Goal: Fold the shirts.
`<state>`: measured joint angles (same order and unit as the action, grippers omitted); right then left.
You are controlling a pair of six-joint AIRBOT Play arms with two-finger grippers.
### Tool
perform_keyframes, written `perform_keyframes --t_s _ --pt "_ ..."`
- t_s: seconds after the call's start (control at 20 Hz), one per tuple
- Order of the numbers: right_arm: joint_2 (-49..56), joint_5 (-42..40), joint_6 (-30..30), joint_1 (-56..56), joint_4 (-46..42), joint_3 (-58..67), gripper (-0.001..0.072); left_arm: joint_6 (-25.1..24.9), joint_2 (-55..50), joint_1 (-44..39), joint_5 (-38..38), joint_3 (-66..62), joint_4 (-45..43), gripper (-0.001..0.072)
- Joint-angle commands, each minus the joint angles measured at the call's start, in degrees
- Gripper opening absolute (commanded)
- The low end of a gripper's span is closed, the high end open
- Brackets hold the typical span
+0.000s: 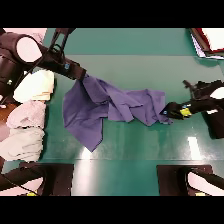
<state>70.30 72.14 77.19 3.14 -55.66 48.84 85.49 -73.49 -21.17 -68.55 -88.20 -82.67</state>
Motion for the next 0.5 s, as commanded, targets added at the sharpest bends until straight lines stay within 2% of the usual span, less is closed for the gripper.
perform_keyframes --t_s 0.0,0.1,0.15,0.2,0.3,0.45 --pt "5.1 -4.5 -0.3 6.1 -0.2 0.0 0.0493 -0.3 0.7 1.3 -2.8 -0.1 0.3 0.0027" --pt "5.9 -6.4 -0.3 7.0 -0.2 0.0 0.0302 -0.4 0.7 1.3 -3.0 -0.1 0.3 0.0027" --pt "5.8 -7.0 -0.3 7.0 -0.1 0.0 0.0102 -0.4 0.7 1.3 -3.0 -0.1 0.3 0.0027" --pt "5.2 -7.2 -0.3 6.4 0.0 0.0 0.0013 -0.4 0.7 1.3 -3.0 -0.1 0.3 0.0027" --pt "1.5 -6.0 -0.3 4.1 0.8 0.9 0.0013 -0.4 1.6 1.7 -2.7 -0.7 -0.2 0.0027" --pt "-8.3 -3.3 -0.3 -2.7 3.7 8.8 0.0013 -0.3 4.8 3.6 -2.1 -6.7 -0.8 0.0027"
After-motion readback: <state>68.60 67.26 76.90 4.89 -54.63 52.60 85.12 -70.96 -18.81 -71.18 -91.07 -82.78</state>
